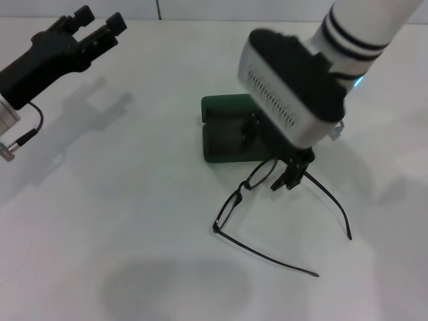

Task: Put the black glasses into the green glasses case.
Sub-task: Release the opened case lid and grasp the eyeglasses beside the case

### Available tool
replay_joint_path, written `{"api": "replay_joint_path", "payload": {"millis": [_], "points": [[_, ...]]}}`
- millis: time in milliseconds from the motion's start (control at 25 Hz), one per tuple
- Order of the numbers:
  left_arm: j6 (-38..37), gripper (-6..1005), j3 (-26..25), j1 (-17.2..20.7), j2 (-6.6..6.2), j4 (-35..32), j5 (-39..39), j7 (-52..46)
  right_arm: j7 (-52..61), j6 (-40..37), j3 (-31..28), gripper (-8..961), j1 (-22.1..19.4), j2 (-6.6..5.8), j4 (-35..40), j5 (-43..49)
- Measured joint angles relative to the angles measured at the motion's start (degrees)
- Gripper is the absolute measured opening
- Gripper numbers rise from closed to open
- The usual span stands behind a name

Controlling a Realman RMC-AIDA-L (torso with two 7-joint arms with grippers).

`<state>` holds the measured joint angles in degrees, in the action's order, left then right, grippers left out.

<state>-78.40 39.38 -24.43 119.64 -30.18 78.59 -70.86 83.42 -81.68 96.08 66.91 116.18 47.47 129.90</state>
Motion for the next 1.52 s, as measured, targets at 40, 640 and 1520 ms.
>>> {"api": "replay_joint_path", "payload": {"millis": [40, 640, 1520], "points": [[0.0, 837, 0.0, 0.1, 0.00, 0.3, 0.0, 0.1, 0.6, 0.8, 2.2, 858, -0.3, 0.01, 0.7, -0.7], [0.3, 835, 0.0, 0.7, -0.14, 0.7, -0.1, 1.7, 5.1, 11.6, 18.0, 792, -1.3, 0.00, 5.2, -5.0], [0.7, 830, 0.4, 0.5, -1.08, 0.1, 1.2, 1.3, 7.4, 17.1, 24.7, 423, -1.3, 0.00, 4.9, -6.0]]}}
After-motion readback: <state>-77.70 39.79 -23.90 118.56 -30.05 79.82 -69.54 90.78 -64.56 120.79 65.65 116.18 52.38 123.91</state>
